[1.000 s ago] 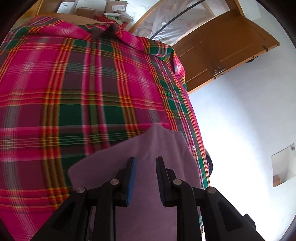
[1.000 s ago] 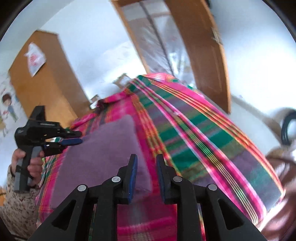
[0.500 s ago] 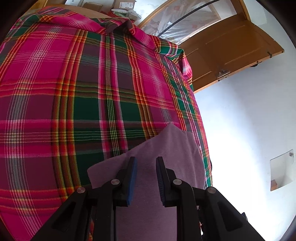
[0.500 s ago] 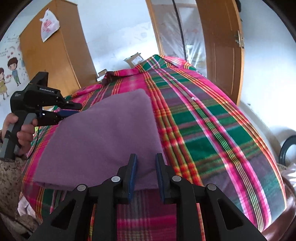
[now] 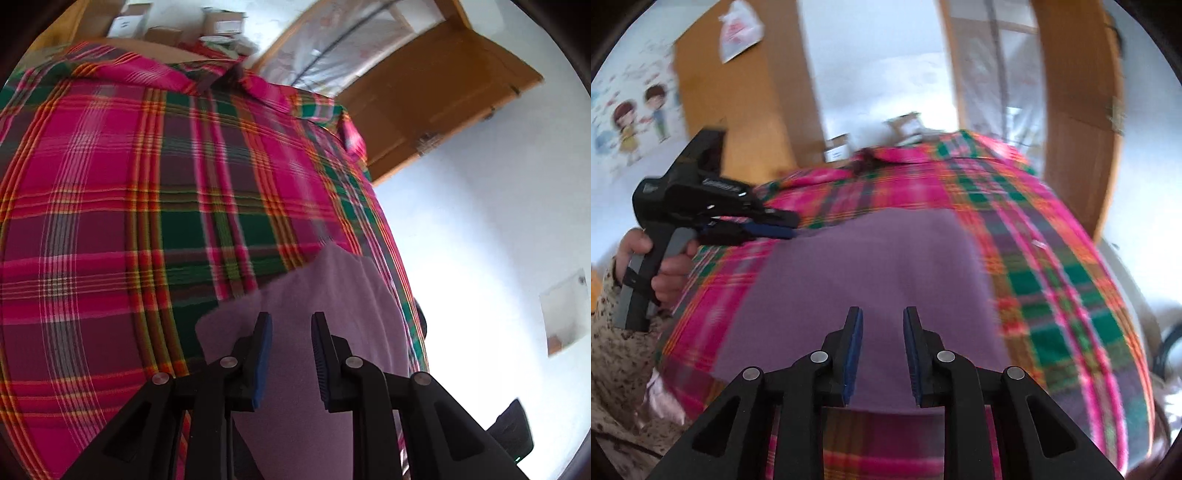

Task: Fold clothes

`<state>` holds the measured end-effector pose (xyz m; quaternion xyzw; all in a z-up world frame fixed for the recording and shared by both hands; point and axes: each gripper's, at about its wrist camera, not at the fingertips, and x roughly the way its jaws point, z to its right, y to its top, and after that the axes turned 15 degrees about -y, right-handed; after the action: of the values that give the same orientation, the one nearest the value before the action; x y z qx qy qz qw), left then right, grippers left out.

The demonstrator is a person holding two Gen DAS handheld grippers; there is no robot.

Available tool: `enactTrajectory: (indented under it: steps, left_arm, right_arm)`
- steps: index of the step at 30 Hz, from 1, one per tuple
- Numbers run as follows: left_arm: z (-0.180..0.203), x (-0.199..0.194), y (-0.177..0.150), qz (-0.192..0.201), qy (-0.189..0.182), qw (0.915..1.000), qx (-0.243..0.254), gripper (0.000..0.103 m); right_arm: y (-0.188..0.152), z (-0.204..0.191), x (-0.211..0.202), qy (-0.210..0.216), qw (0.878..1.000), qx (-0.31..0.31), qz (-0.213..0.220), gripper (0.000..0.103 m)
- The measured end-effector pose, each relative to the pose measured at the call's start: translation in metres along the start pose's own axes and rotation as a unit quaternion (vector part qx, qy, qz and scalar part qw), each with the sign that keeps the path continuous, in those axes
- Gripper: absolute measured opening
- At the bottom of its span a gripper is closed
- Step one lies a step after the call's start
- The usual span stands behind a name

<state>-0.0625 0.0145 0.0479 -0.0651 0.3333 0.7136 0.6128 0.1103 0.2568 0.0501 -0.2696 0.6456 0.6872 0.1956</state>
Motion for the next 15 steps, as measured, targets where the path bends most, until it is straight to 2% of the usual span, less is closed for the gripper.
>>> enactTrajectory:
  steps: [4,6,10,15]
  left_arm:
    - [0.014,0.003,-0.015,-0.018,0.014,0.9988,0.043,0.022]
    - [0.018,0.004,-0.022,-0.029,0.009,0.998,0.055,0.022]
    - [0.018,0.004,-0.033,-0.037,0.015,0.9963,0.076,0.022]
    - [0.002,0.005,-0.034,-0.047,0.007,0.9972,0.057,0.021]
  right_arm:
    - [0.007,-0.03,0.009,0.034,0.999,-0.03,-0.006,0.023]
    - [0.009,-0.044,0.014,0.046,0.998,-0.042,-0.012,0.023]
    - [0.004,-0.058,0.02,0.056,0.997,-0.055,-0.024,0.023]
    - [-0.004,-0.069,0.028,0.058,0.996,-0.062,-0.039,0.023]
